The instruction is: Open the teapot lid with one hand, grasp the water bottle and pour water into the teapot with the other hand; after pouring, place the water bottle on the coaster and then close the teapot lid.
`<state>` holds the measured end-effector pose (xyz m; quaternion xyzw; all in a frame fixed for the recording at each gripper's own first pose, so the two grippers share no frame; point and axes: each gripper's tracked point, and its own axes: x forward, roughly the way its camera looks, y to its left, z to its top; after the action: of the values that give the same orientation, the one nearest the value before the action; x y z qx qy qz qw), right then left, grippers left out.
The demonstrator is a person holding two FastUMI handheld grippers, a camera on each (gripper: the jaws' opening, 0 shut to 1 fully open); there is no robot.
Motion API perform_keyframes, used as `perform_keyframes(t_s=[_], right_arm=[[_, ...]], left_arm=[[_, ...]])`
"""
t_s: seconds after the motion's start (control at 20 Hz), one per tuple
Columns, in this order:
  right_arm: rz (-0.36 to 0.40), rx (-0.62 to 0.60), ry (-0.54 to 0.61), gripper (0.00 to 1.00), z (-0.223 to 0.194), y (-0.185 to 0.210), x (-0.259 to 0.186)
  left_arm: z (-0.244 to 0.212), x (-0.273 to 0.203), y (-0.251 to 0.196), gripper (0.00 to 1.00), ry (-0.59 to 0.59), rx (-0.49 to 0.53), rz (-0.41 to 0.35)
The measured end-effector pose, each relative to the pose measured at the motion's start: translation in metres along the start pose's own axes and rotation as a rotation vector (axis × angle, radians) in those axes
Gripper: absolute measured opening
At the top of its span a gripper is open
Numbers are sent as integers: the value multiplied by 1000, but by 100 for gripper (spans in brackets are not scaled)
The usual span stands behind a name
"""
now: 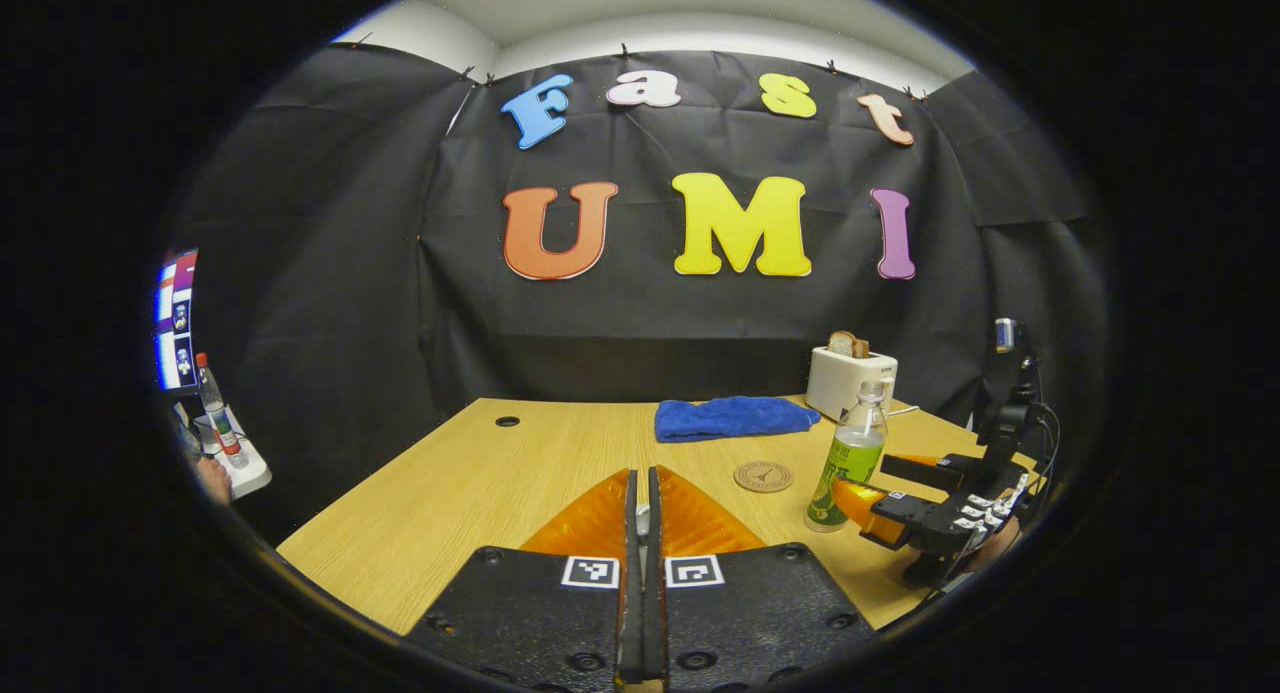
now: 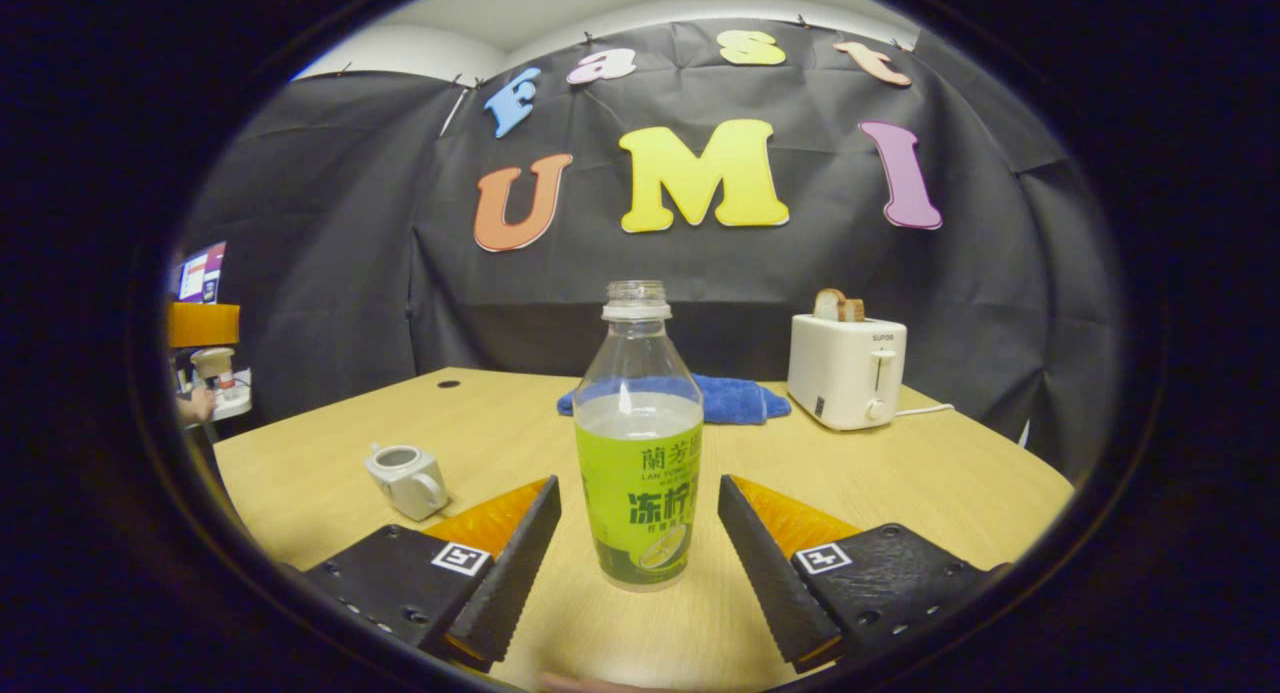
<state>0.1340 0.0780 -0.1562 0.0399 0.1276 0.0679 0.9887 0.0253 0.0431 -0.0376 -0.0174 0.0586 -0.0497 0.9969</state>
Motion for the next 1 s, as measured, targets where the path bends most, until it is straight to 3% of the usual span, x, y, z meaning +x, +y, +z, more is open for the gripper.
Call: perform_keyframes(t_s=[0.2,0.3,0.35,0.55,0.8,1.0], right_arm=[[-15,0,-1,95,1,0,15],[-33,1,-2,87,2,-1,17],[-35,2,-6,76,2,-1,16],[-38,-34,-2,74,6,1,12],[-82,-169,34,73,17,3,6],[-164,-379,93,71,22,5,12]], left_arm=[[1,0,5,3,-5,-4,0],[-3,2,7,3,4,-9,-2],[-5,2,7,3,11,-10,-3],[-6,3,11,3,17,-4,3],[-4,-2,15,3,15,2,-4],[-1,-9,23,3,13,34,-1]])
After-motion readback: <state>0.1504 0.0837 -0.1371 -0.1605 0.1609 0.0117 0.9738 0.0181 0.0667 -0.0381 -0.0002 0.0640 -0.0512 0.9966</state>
